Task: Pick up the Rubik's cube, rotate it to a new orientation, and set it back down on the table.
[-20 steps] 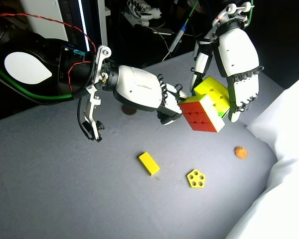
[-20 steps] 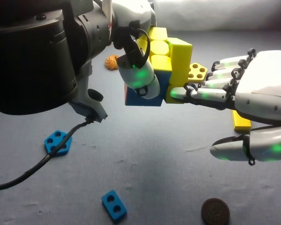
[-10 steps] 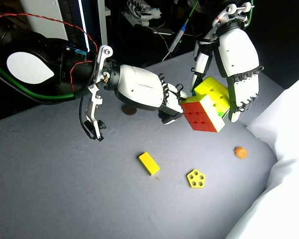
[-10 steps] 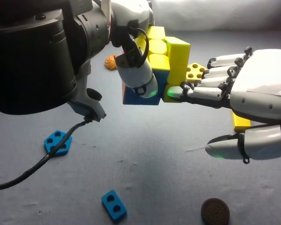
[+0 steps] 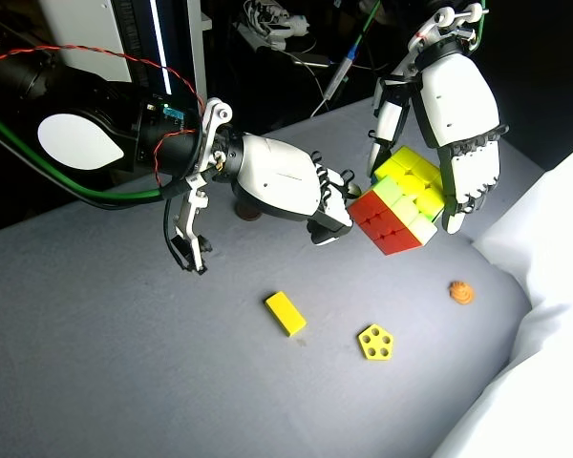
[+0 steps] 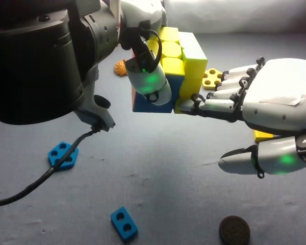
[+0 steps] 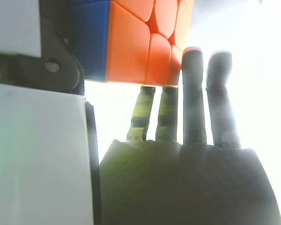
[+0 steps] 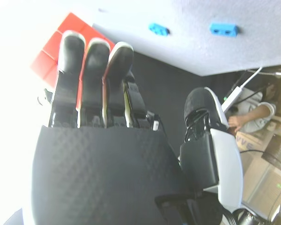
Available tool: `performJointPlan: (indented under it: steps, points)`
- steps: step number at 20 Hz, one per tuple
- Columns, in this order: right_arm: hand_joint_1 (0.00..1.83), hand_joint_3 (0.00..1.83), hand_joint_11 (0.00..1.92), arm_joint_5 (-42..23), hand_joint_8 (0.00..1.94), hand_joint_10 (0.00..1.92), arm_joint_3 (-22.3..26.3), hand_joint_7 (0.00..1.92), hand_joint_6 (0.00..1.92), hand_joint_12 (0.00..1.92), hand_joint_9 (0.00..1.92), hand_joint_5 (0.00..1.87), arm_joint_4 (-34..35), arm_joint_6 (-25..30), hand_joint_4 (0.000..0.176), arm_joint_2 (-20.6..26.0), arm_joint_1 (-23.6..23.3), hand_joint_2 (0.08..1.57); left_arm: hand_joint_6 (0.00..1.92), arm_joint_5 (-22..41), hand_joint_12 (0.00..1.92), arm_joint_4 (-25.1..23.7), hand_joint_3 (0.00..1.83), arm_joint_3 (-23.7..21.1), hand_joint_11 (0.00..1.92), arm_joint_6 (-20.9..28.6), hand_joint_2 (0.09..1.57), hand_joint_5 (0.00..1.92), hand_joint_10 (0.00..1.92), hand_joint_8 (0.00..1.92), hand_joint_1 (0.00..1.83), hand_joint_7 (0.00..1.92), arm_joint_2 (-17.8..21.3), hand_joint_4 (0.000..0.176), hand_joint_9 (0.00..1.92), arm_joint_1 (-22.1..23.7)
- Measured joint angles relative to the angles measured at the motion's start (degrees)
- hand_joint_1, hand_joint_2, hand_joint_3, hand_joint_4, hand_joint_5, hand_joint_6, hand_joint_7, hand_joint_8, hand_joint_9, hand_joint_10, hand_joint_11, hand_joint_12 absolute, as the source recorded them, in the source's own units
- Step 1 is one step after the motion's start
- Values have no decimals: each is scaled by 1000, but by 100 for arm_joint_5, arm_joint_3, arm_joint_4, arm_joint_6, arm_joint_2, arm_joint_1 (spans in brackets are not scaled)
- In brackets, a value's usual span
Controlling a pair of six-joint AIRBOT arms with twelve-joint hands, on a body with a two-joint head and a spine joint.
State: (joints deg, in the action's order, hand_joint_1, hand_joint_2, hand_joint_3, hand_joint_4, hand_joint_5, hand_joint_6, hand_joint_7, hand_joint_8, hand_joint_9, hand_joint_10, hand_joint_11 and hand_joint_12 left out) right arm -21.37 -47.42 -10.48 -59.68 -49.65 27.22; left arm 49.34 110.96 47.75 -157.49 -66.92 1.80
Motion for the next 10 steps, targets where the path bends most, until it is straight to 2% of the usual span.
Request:
performJointPlan:
  steps: [4, 6, 7, 10]
  points:
    - [0, 1, 210, -44, 1739, 1921, -48, 293, 2, 1921, 300, 71, 50, -24, 0, -55, -57, 1267, 1625, 2, 1921, -39, 0, 0, 252, 2, 1395, 529, 1895, 1842, 1041, 500, 0, 0, 307, 0]
    - [0, 0, 156, -85, 1709, 1921, -85, 272, 6, 1921, 276, 82, 81, -85, 0, -92, -59, 1266, 1673, -2, 1921, -66, 1, 7, 239, 0, 1401, 493, 1873, 1825, 1031, 510, 0, 5, 300, 0]
    - [0, 1, 145, -81, 1770, 1921, -127, 246, 7, 1921, 255, 66, 79, -136, 0, -136, -59, 1266, 1690, 4, 1921, -66, 5, 7, 242, -2, 1411, 491, 1894, 1853, 1018, 482, 0, 9, 299, 0]
    - [0, 1, 101, -70, 1760, 1921, -229, 247, 9, 1921, 236, 73, 116, -177, 0, -258, -59, 1267, 1630, 37, 1921, -76, 0, 11, 245, -17, 1391, 529, 1899, 1822, 1043, 511, 2, 2, 315, 0]
